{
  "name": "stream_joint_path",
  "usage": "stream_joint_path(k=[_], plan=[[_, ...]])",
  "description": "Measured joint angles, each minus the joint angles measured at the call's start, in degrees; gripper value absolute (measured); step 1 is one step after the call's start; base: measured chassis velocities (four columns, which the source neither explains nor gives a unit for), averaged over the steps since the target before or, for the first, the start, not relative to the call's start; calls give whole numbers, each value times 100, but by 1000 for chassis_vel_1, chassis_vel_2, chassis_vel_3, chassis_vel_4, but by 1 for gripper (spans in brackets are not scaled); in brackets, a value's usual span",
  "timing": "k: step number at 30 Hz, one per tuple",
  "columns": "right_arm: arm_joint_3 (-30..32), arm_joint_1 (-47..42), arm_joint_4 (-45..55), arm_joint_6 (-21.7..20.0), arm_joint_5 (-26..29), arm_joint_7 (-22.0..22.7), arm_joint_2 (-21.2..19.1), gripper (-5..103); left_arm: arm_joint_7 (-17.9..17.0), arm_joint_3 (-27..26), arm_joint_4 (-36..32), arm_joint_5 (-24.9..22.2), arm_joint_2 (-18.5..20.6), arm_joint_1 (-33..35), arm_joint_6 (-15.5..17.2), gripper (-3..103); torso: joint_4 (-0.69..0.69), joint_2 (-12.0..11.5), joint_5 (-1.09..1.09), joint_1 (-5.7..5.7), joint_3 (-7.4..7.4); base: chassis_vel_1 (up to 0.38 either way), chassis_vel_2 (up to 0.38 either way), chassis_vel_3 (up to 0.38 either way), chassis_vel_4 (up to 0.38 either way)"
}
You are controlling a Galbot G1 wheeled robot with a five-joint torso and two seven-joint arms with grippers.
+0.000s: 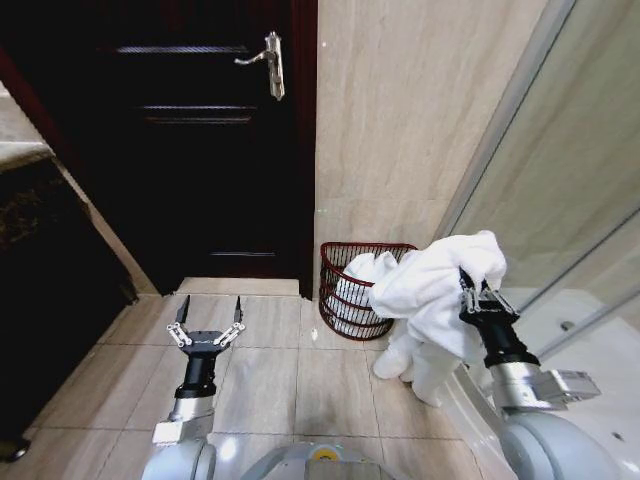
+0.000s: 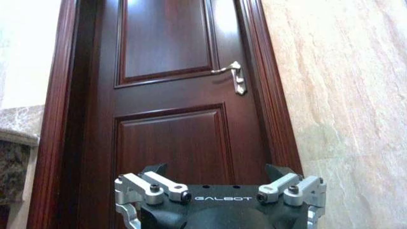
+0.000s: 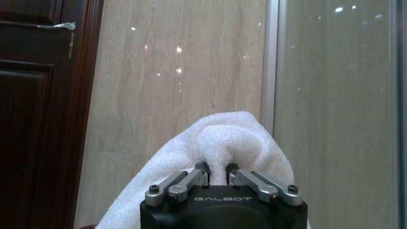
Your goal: Discard the used towel into the hamper.
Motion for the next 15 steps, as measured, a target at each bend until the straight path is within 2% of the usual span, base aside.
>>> stream_joint_path(k=[9,15], plan=[[-23,-8,0,-12,-154,1,72,13,16,10,-24,-12,0,27,-25,100,0,0,1,0,0,6,5,-3,-3],[-23,-32,0,-7,-193,0,94,13,22,1,-27,-26,1,28,-51,100,0,0,-1,0,0,77,82,-68,-99]])
